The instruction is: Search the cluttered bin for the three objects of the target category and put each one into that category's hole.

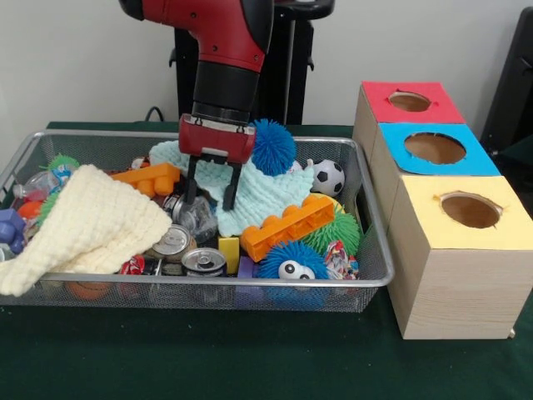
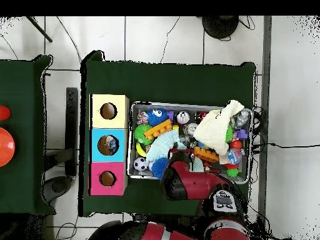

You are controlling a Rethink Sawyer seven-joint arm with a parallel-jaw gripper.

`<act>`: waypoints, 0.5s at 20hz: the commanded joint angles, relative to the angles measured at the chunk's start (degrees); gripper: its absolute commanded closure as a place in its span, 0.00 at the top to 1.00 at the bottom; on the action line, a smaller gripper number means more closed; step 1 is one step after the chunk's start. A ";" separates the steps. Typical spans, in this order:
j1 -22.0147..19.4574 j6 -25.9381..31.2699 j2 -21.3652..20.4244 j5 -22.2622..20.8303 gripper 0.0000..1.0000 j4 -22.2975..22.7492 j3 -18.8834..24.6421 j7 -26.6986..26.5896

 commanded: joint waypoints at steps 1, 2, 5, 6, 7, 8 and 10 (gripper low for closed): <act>0.71 -3.25 5.04 4.21 1.00 0.01 0.05 10.39; 0.73 -3.83 5.26 4.54 1.00 -0.19 0.22 10.50; 0.62 -5.76 5.37 5.77 1.00 -0.33 1.00 11.24; 0.55 -5.84 4.99 6.10 1.00 -0.17 1.28 11.45; 0.48 -5.91 4.61 6.44 1.00 -0.01 1.57 11.67; 0.41 -5.84 4.14 6.90 1.00 0.32 1.94 12.09; 1.10 -6.29 3.47 8.72 1.00 0.82 1.75 12.81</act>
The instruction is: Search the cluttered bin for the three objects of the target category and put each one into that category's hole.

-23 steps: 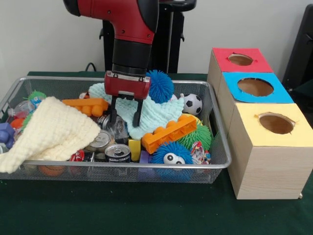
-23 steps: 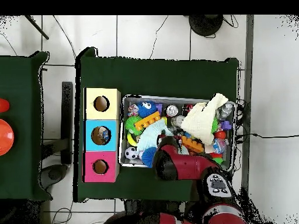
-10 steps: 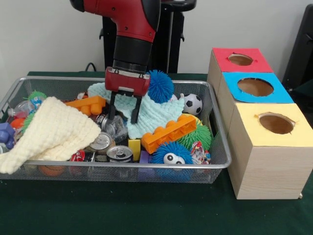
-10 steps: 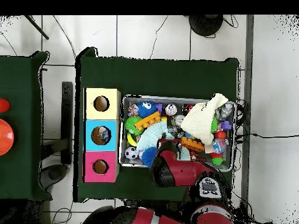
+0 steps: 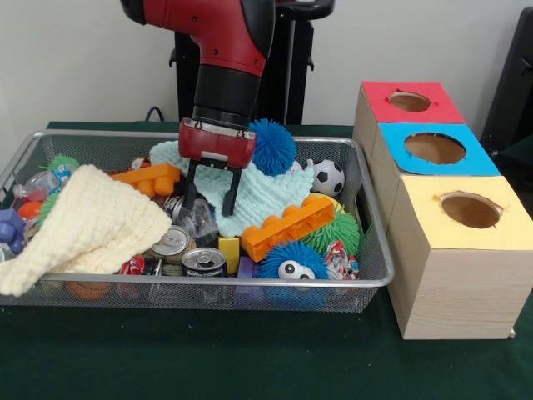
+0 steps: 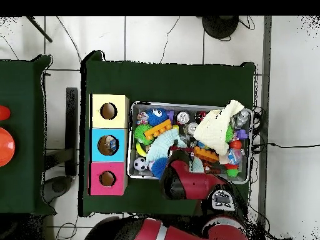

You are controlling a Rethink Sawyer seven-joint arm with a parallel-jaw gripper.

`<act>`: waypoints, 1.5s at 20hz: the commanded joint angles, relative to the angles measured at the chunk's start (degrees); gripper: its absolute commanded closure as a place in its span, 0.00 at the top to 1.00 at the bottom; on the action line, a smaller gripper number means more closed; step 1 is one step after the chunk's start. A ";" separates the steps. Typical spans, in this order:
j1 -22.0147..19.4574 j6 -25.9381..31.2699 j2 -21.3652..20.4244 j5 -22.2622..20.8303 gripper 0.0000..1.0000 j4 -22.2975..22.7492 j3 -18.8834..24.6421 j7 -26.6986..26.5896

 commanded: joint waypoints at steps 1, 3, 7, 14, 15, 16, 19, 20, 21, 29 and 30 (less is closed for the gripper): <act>1.20 -3.21 2.11 6.94 1.00 0.96 1.91 13.06; 1.52 -2.85 1.93 8.31 1.00 0.54 1.93 13.03; 1.60 -1.63 2.19 10.12 1.00 -0.38 2.39 12.50; -2.48 0.47 0.53 7.12 1.00 0.23 8.33 12.99; -2.45 0.40 0.47 7.29 1.00 0.35 8.48 13.06; -2.19 -0.16 0.75 7.73 1.00 0.22 8.19 13.07; -2.25 -0.83 1.52 7.96 1.00 -0.52 8.20 12.69; -1.86 -1.16 1.84 8.41 1.00 -0.69 7.80 12.59; -1.55 -1.43 2.16 8.78 1.00 -0.82 7.59 12.54; -1.21 -0.46 3.13 8.96 1.00 -0.65 7.70 11.85; -1.82 0.12 3.26 8.32 1.00 -0.67 8.69 11.82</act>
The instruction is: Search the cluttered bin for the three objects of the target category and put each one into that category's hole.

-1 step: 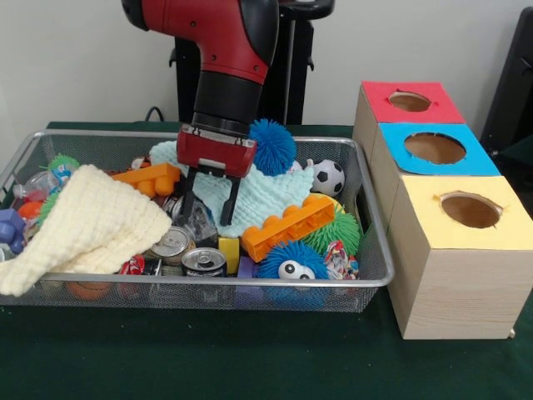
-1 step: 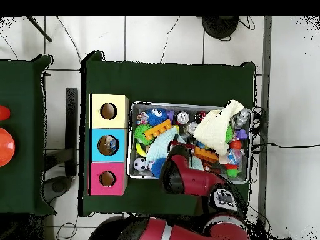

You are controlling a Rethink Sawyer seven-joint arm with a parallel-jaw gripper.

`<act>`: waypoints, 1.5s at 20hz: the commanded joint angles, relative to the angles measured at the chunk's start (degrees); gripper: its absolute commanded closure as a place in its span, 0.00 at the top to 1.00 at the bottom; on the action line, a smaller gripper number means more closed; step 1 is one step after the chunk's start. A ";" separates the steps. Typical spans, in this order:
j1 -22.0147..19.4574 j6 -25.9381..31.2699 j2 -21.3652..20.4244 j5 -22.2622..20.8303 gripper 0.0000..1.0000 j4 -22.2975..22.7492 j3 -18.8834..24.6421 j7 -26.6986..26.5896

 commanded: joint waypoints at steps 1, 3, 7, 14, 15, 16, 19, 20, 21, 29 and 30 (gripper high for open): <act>-1.57 0.70 3.45 0.75 1.00 -0.83 7.87 11.79; -2.89 2.28 3.72 -0.16 1.00 -0.69 9.87 11.75; -3.82 5.30 3.43 -0.08 1.00 0.42 10.58 10.88; -6.05 11.66 3.40 -1.34 1.00 1.98 9.66 7.02; -6.66 12.79 3.36 -2.08 1.00 2.11 9.63 6.05; -7.43 13.49 3.37 -2.98 1.00 2.33 9.75 5.25; -8.55 15.83 3.17 -4.57 1.00 2.95 9.46 3.46; -8.97 16.69 3.10 -5.07 1.00 3.18 9.59 3.10; -9.24 17.46 3.06 -5.38 1.00 3.27 9.78 2.95; -15.85 25.47 2.99 -7.81 1.00 4.49 16.83 1.00; -16.02 26.29 2.83 -7.78 1.00 4.49 17.14 0.80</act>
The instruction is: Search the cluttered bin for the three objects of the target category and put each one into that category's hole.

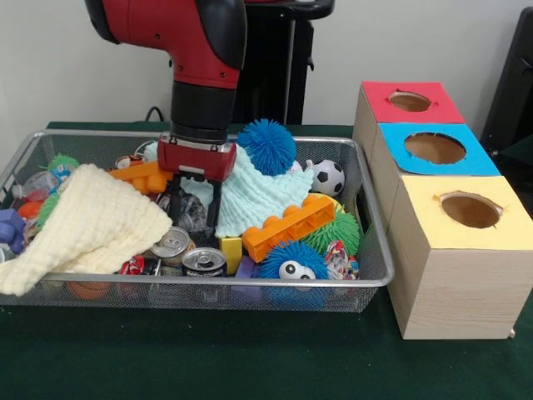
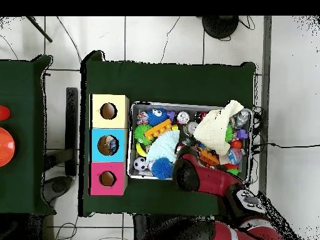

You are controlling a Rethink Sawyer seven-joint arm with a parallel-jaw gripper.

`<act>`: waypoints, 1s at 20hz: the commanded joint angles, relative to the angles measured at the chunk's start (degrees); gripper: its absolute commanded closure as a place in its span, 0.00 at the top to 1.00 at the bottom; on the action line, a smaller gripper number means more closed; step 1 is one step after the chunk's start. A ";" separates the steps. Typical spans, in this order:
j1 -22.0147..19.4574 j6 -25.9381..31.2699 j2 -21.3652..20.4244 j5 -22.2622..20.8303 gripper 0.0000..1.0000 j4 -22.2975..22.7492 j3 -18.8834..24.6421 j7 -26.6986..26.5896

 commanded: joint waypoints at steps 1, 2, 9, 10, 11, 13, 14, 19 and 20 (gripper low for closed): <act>-4.12 15.94 3.99 -3.58 1.00 4.44 7.90 1.15; -3.81 15.74 3.89 -3.46 1.00 4.52 7.71 1.51; -5.81 10.83 4.21 -1.39 0.00 7.61 9.73 7.30; -5.34 10.14 4.21 -1.18 0.00 7.73 9.26 7.72; -4.30 10.05 4.12 -0.96 0.00 7.56 8.46 7.70; -2.85 9.15 4.13 -0.44 0.00 7.49 7.44 8.26; -1.96 8.21 4.02 -0.21 0.00 7.66 6.80 8.75; 0.16 7.95 2.14 0.23 0.00 8.03 5.41 8.89; 0.09 8.45 1.71 0.20 0.00 8.13 5.48 8.70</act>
